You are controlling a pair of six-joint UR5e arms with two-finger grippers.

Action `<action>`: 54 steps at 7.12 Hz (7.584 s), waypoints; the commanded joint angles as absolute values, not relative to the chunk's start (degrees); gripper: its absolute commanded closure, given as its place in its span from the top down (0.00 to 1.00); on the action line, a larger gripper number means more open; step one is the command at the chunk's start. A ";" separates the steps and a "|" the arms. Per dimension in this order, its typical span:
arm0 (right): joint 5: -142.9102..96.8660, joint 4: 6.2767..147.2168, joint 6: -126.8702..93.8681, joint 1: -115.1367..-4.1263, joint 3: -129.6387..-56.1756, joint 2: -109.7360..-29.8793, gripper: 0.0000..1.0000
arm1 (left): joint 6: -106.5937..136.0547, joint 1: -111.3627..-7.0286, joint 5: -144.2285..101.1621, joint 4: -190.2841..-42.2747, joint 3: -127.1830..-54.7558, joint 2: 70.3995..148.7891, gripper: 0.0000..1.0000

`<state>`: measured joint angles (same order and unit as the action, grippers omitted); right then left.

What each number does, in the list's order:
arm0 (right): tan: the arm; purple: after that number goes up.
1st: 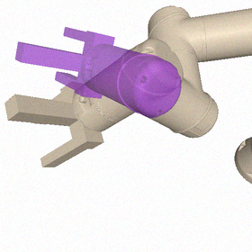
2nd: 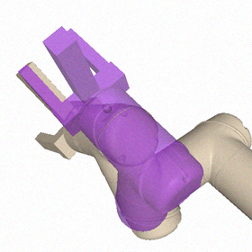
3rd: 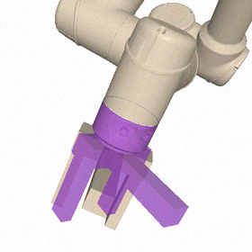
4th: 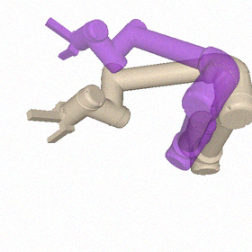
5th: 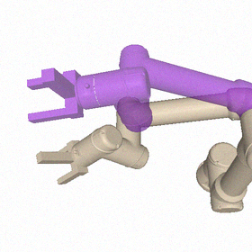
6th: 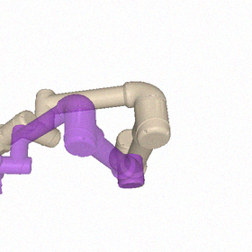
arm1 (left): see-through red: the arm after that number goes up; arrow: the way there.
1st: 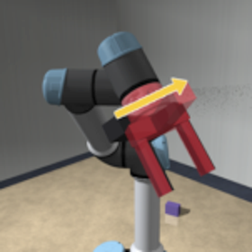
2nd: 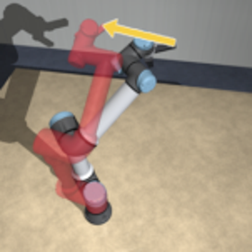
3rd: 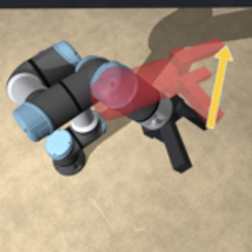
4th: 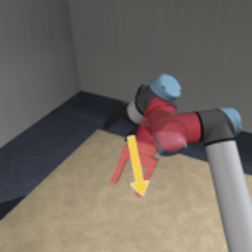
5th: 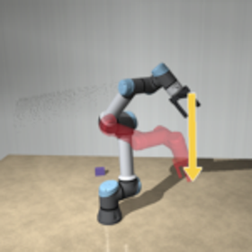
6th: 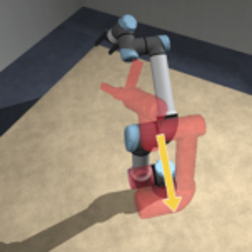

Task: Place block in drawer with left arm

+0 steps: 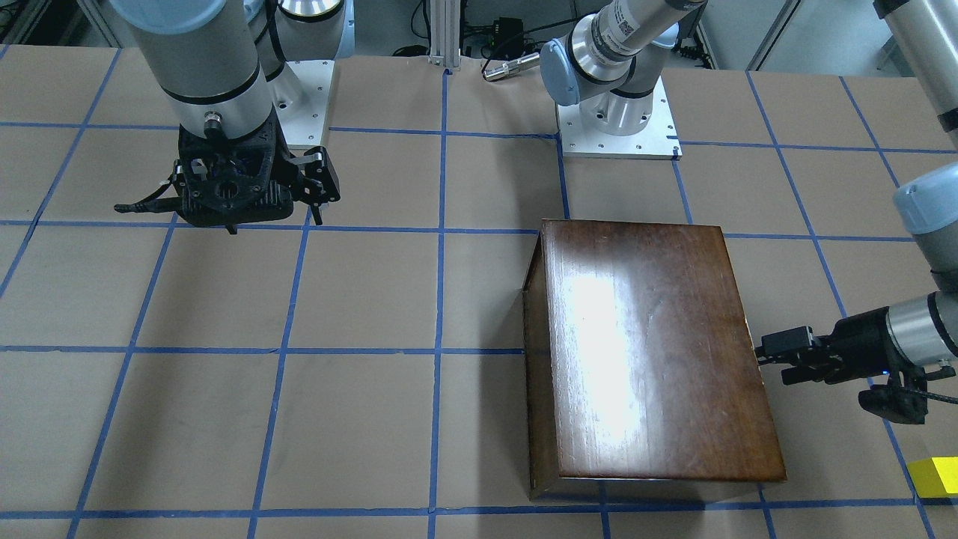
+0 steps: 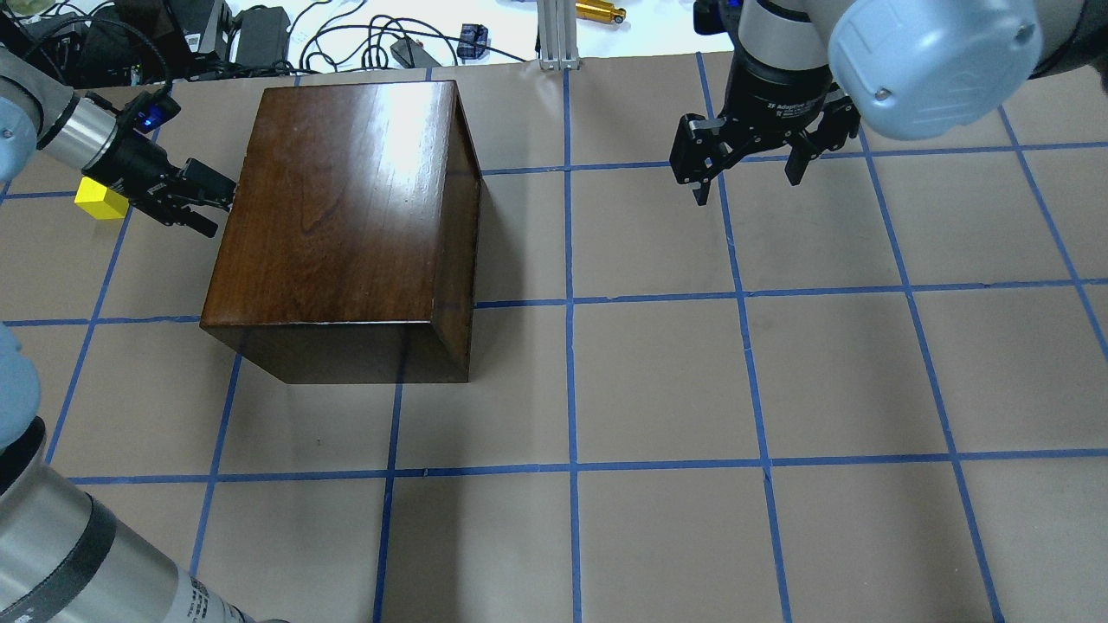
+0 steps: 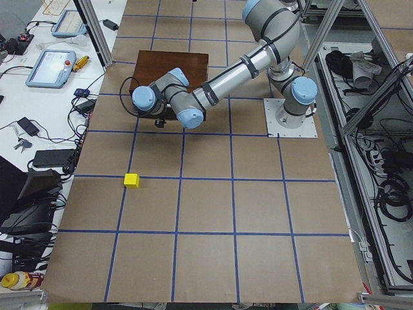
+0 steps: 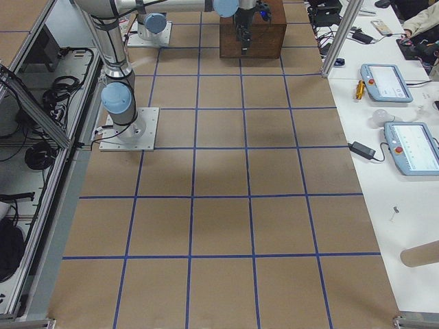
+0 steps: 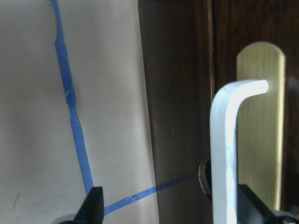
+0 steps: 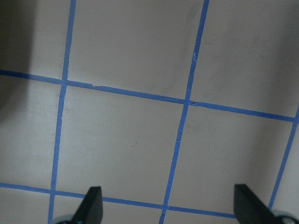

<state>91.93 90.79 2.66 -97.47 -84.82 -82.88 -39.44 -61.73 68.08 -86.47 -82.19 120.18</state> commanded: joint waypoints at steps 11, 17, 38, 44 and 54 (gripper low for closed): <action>91.93 90.79 2.72 -97.47 -84.81 -82.88 1.00 | -40.34 -53.71 71.37 -84.46 -82.09 119.18 1.00; 91.93 90.79 2.64 -97.47 -84.81 -82.88 1.00 | -40.69 -52.82 71.46 -83.14 -82.35 119.88 1.00; 91.85 90.79 2.64 -97.47 -84.81 -82.88 1.00 | -12.46 -76.76 87.63 -92.21 -86.31 90.35 1.00; 91.93 90.79 2.72 -97.47 -84.81 -82.88 1.00 | -3.95 -87.80 91.32 -88.42 -86.31 91.84 1.00; 91.93 90.79 2.64 -97.47 -84.81 -82.88 1.00 | -23.19 -75.02 90.70 -89.21 -86.83 92.89 1.00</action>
